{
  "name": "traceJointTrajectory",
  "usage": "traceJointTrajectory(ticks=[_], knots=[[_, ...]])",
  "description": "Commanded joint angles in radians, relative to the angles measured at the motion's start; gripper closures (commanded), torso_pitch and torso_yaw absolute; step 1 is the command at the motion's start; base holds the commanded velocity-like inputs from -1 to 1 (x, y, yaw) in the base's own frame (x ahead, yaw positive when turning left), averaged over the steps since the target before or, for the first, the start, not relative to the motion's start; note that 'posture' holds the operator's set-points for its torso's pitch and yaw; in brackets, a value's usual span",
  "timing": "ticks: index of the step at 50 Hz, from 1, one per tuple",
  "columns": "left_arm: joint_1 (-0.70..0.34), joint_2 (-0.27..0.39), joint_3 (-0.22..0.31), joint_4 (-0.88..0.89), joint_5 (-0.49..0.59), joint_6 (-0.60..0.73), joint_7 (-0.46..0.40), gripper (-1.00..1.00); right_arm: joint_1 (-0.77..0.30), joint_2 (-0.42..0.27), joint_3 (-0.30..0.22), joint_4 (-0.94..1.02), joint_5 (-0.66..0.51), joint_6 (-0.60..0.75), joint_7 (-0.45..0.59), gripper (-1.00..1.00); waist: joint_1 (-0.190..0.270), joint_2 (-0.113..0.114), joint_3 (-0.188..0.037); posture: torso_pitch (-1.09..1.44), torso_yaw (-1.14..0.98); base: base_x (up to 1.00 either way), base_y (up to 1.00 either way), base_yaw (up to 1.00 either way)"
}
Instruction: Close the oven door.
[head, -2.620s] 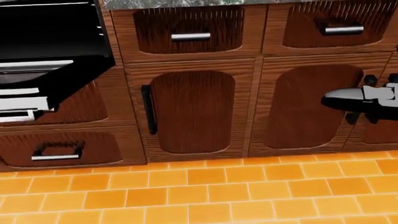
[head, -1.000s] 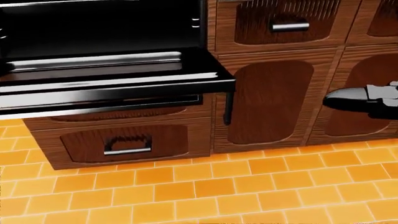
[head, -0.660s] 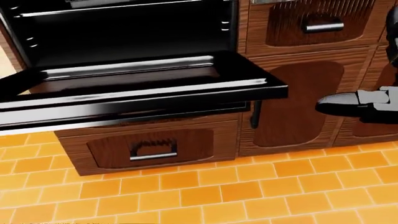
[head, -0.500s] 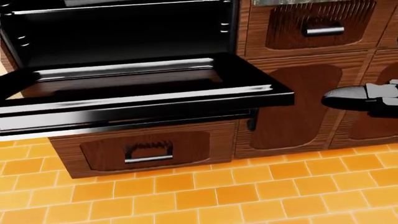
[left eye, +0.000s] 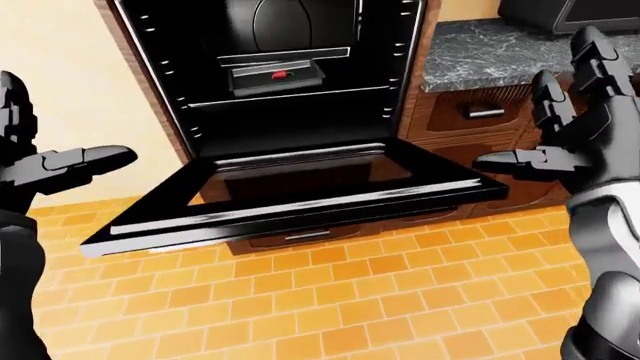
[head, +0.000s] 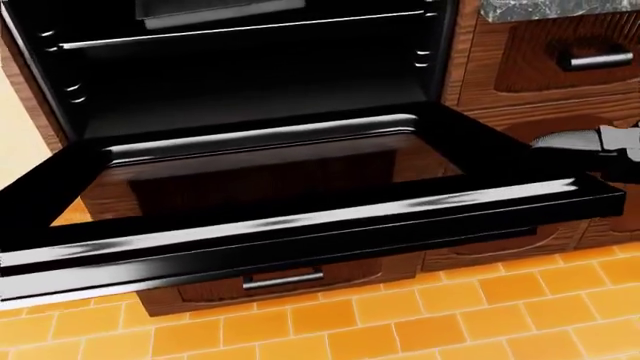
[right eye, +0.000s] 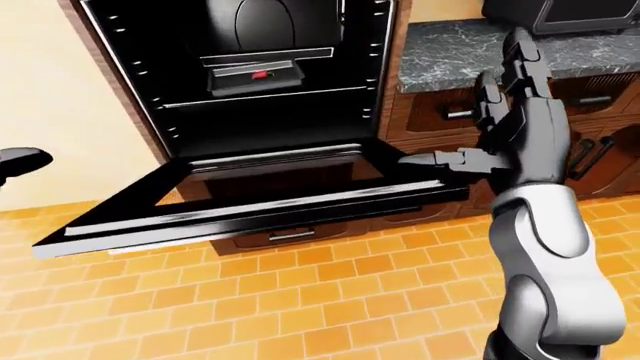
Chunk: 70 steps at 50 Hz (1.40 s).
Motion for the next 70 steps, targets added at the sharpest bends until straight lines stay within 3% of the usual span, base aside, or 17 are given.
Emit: traceJointTrajectory(ticks=[1,9,14,16,28,33,38,40,41,51,53,54,60,62,64,65,70], knots=[[-0.019,0.017,0.008,-0.021,-0.006,-0.024,-0.001,-1.0,-0.021,-0.013,-0.01,-0.018,0.013,-0.021,-0.01,-1.0,0.0,-0.004,-0.013,0.0,0.0,0.16,0.66,0.0],[-0.02,0.024,0.012,-0.02,-0.015,-0.021,0.002,-1.0,-0.026,-0.017,-0.01,-0.016,0.039,-0.014,-0.025,-1.0,-0.019,-0.031,-0.031,0.0,0.0,0.14,0.74,0.0],[-0.022,0.031,0.016,-0.022,-0.024,-0.016,0.007,-1.0,-0.029,-0.023,-0.012,-0.019,0.054,-0.006,-0.035,-1.0,-0.02,0.044,-0.03,0.0,0.0,0.08,0.79,0.0],[-0.023,0.031,0.014,-0.024,-0.024,-0.015,0.011,-1.0,-0.028,-0.025,-0.011,-0.02,0.056,-0.006,-0.037,-1.0,-0.015,0.133,-0.054,0.0,0.0,0.06,0.8,0.0],[-0.036,0.057,0.031,-0.04,-0.059,0.011,0.031,-1.0,-0.051,-0.055,-0.03,-0.036,0.106,0.028,-0.069,-1.0,0.006,-0.021,-0.026,0.0,0.0,0.05,0.82,0.0],[-0.034,0.068,0.034,-0.034,-0.067,0.004,0.033,-1.0,-0.061,-0.075,-0.039,-0.037,0.127,0.034,-0.082,-1.0,-0.016,-0.032,-0.042,0.0,0.0,0.03,0.82,0.0],[-0.032,0.07,0.034,-0.036,-0.07,0.005,0.036,-1.0,-0.065,-0.086,-0.042,-0.032,0.139,0.033,-0.089,-1.0,-0.026,0.04,-0.017,0.0,0.0,0.03,0.82,0.0],[-0.032,0.07,0.034,-0.034,-0.071,0.004,0.036,-1.0,-0.067,-0.088,-0.042,-0.031,0.143,0.033,-0.093,-1.0,-0.014,0.155,-0.051,0.0,0.0,0.03,0.81,0.0],[-0.031,0.071,0.035,-0.033,-0.071,0.003,0.035,-1.0,-0.069,-0.09,-0.041,-0.032,0.146,0.034,-0.096,-1.0,-0.015,0.09,-0.027,0.0,0.0,0.02,0.82,0.0],[-0.031,0.083,0.045,-0.038,-0.083,0.009,0.038,-1.0,-0.085,-0.121,-0.056,-0.044,0.184,0.057,-0.118,-1.0,-0.002,0.004,-0.01,0.0,0.0,0.02,0.82,0.0],[-0.032,0.086,0.046,-0.04,-0.086,0.009,0.04,-1.0,-0.092,-0.133,-0.063,-0.046,0.199,0.065,-0.126,-1.0,-0.009,-0.048,-0.031,0.0,0.0,0.01,0.82,0.0],[-0.031,0.087,0.048,-0.038,-0.086,0.008,0.038,-1.0,-0.092,-0.135,-0.064,-0.046,0.201,0.065,-0.128,-1.0,-0.024,-0.015,-0.016,0.0,0.0,0.02,0.81,0.0],[-0.031,0.089,0.045,-0.038,-0.087,0.007,0.041,-1.0,-0.09,-0.146,-0.062,-0.04,0.209,0.057,-0.133,-1.0,-0.028,-0.008,-0.022,0.0,0.0,0.02,0.82,0.0],[-0.031,0.089,0.045,-0.038,-0.087,0.006,0.04,-1.0,-0.09,-0.147,-0.061,-0.04,0.209,0.056,-0.135,-1.0,-0.03,0.036,-0.014,0.0,0.0,0.01,0.81,0.0],[-0.032,0.091,0.046,-0.038,-0.088,0.008,0.04,-1.0,-0.089,-0.149,-0.058,-0.04,0.205,0.047,-0.134,-1.0,-0.015,0.15,-0.048,0.0,0.0,0.02,0.71,0.0],[-0.032,0.092,0.046,-0.038,-0.088,0.008,0.04,-1.0,-0.087,-0.151,-0.054,-0.038,0.194,0.038,-0.131,-1.0,-0.021,0.085,-0.019,0.0,0.0,0.01,0.47,0.0],[-0.035,0.096,0.048,-0.038,-0.092,0.009,0.043,-1.0,-0.087,-0.149,-0.042,-0.017,0.15,0.017,-0.121,-1.0,-0.015,0.088,-0.026,0.0,0.0,0.0,0.01,0.0]])
